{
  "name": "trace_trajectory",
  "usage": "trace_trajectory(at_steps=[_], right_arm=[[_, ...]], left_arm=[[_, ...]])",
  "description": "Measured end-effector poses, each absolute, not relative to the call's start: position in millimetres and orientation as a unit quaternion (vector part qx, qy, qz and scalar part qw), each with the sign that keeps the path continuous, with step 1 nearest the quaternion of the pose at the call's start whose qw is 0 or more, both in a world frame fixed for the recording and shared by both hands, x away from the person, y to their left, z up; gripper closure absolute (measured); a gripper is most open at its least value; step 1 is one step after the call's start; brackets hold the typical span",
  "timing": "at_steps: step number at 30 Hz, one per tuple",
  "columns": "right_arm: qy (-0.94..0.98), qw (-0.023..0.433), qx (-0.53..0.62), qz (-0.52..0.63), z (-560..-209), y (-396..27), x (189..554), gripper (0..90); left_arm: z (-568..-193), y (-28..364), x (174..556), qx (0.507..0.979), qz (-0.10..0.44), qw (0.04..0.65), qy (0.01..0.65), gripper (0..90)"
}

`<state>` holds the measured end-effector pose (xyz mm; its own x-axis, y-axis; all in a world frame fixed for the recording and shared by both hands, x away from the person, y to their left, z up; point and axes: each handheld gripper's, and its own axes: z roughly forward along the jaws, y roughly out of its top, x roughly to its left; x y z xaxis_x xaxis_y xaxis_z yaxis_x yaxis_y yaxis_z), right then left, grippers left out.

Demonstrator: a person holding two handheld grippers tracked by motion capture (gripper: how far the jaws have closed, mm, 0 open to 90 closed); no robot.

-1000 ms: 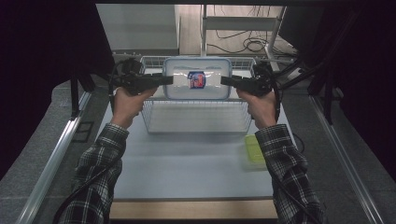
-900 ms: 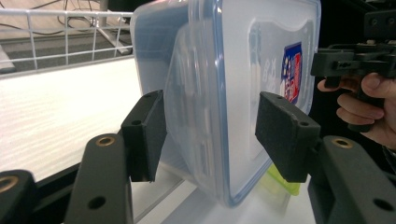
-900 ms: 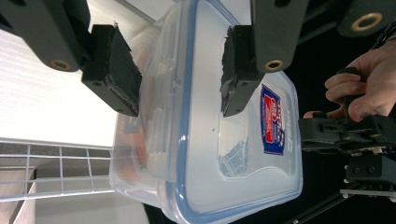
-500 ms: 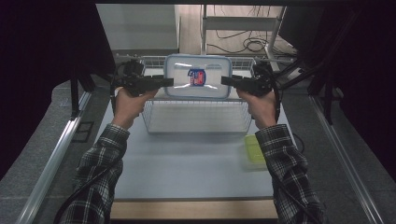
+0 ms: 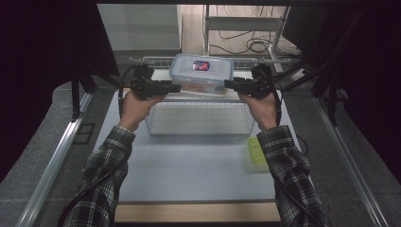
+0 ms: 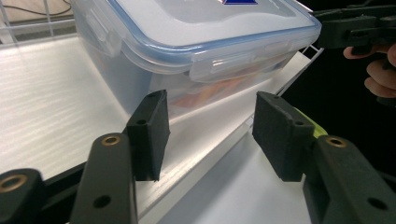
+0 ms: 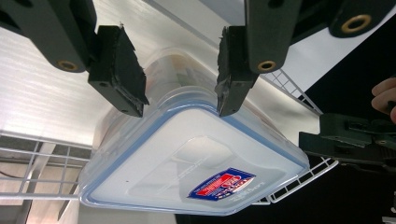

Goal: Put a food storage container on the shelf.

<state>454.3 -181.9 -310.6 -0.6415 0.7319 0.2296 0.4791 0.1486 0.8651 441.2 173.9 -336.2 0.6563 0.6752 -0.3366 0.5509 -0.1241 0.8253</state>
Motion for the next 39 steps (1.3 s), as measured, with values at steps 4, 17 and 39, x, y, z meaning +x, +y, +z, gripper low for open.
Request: trace_trajectory(at_steps=[4,17,39], right_arm=[[0.749,0.128,0.4,0.512,-311,-184,452,61.0],[0.745,0.173,0.425,0.484,-320,-188,456,83.3],[0.758,0.224,0.441,0.425,-322,-167,482,89.3]], left_arm=[[-335,182,441,0.741,0.085,0.515,0.423,54.3],[-338,187,454,0.707,0.155,0.488,0.489,75.2],[-345,175,454,0.704,0.13,0.491,0.496,83.0]])
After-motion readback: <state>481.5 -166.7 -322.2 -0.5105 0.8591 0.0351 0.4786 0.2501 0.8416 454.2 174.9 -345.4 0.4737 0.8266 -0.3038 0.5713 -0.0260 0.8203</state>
